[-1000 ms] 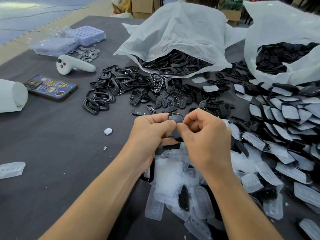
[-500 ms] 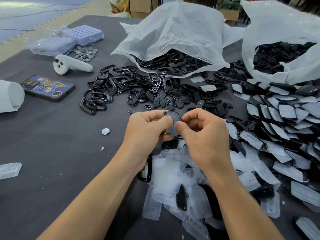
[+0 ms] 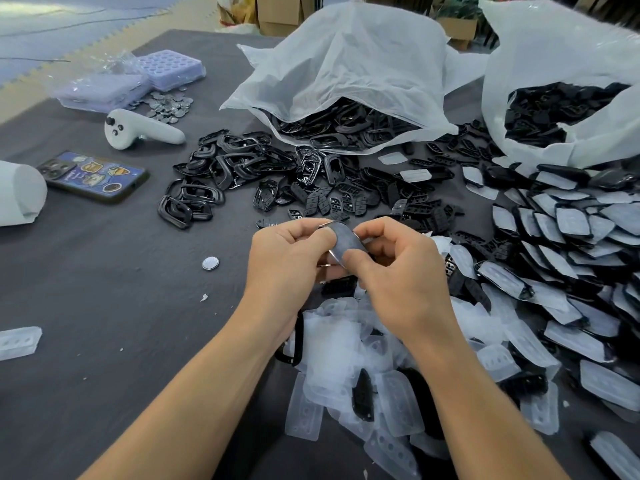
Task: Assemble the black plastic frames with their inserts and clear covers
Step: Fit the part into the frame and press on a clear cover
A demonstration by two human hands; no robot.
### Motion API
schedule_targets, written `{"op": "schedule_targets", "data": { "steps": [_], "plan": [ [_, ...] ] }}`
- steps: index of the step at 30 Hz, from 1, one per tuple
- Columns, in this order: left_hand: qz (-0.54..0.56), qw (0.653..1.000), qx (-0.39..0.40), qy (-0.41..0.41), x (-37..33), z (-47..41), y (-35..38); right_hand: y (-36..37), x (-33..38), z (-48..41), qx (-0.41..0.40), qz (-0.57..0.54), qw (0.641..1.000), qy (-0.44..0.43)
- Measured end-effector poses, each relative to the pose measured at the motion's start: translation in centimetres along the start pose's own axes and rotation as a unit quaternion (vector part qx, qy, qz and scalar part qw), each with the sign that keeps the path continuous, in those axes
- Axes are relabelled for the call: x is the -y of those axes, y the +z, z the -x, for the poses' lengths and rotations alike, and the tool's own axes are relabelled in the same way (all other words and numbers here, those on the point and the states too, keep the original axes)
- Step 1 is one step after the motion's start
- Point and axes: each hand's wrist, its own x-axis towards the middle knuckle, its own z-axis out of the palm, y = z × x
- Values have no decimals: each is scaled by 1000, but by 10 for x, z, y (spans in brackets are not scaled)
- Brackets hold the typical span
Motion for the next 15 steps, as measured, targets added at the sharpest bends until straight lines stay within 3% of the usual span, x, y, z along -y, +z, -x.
{"op": "schedule_targets", "data": {
  "steps": [5, 11, 13, 15],
  "plan": [
    [-94, 995, 26, 22, -8, -5, -12, -5, -2, -5, 25, -55, 998, 34],
    [-57, 998, -7, 20, -6, -1, -4, -1, 0, -6, -40, -179, 980, 79],
    [-65, 998, 12, 19, -3, 2, -1, -3, -1, -6, -84, -171, 978, 83],
    [-146, 988, 21, 49, 0, 4, -2, -7, -2, -5, -103, -117, 986, 56]
  ]
}}
